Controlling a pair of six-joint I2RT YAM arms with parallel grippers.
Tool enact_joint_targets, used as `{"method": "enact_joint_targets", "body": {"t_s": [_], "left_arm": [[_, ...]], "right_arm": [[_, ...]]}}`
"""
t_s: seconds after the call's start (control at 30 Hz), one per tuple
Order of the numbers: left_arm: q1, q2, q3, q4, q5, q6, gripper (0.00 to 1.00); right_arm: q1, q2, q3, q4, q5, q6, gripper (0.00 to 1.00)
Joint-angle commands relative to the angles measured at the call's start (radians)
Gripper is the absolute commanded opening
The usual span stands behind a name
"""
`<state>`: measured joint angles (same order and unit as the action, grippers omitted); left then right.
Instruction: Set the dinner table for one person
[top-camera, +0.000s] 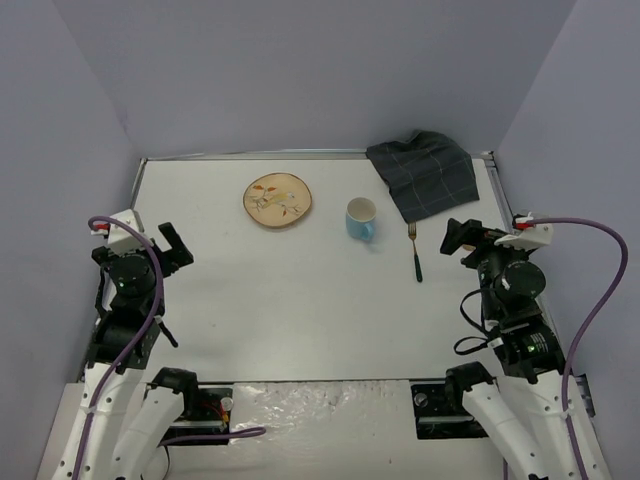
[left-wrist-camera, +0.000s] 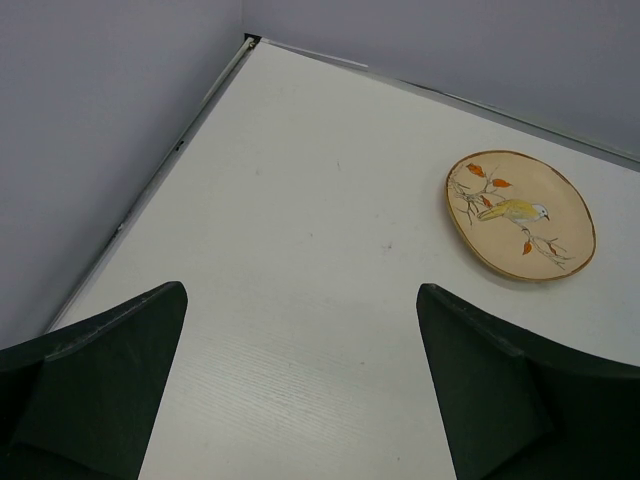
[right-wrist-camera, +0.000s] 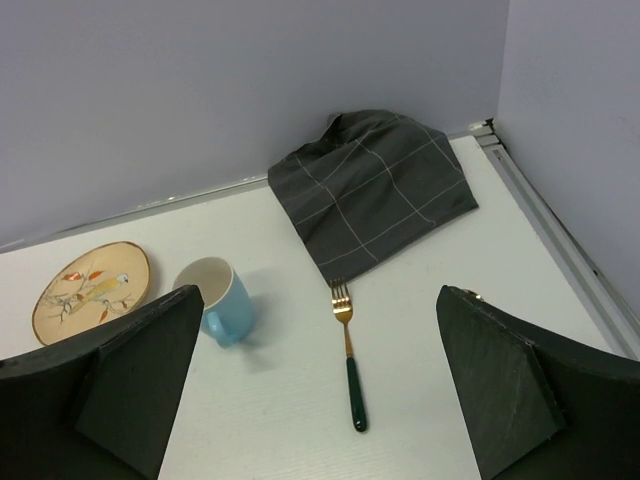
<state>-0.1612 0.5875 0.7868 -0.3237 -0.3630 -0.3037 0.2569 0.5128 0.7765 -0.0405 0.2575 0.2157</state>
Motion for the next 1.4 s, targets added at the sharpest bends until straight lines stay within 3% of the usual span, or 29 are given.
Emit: {"method": "enact_joint_targets", "body": {"t_s": [0.0, 0.2, 0.3, 0.43, 0.57, 0.73, 0.8, 0.97, 1.27, 1.37], "left_arm": [[0.006, 0.001, 0.01, 0.069, 0.006, -0.017, 0.97], [0.006, -0.003, 0.002, 0.075, 0.023, -0.015, 0.97], [0.0, -0.009, -0.002, 0.074, 0.031, -0.021, 0.97], [-0.008, -0.01, -0.004, 0.071, 0.032, -0.017, 0.97], [-0.011, -0.012, -0.004, 0.071, 0.029, -0.012, 0.97], [-0.012, -0.01, -0.005, 0.069, 0.021, -0.008, 0.97], [-0.012, -0.007, -0.005, 0.068, 0.019, -0.003, 0.97], [-0.012, 0.004, -0.004, 0.066, 0.007, 0.001, 0.97], [-0.014, 0.017, -0.006, 0.071, 0.015, 0.001, 0.97], [-0.014, 0.012, -0.006, 0.068, 0.011, 0.002, 0.97]], "right_arm": [[0.005, 0.097, 0.017, 0.098, -0.018, 0.062, 1.0], [0.003, 0.347, 0.048, 0.161, 0.017, 0.258, 1.0], [-0.008, 0.549, 0.116, 0.171, 0.079, 0.342, 1.0], [-0.074, 0.793, 0.196, 0.165, 0.085, 0.44, 1.0], [-0.196, 1.043, 0.337, 0.151, -0.019, 0.504, 1.0], [-0.228, 1.304, 0.49, 0.152, 0.028, 0.52, 1.0], [-0.233, 1.366, 0.556, 0.151, 0.038, 0.528, 1.0], [-0.237, 1.52, 0.67, 0.137, 0.067, 0.542, 0.87], [-0.243, 1.645, 0.756, 0.125, 0.081, 0.554, 0.74], [-0.242, 1.673, 0.769, 0.12, 0.076, 0.554, 0.63]]}}
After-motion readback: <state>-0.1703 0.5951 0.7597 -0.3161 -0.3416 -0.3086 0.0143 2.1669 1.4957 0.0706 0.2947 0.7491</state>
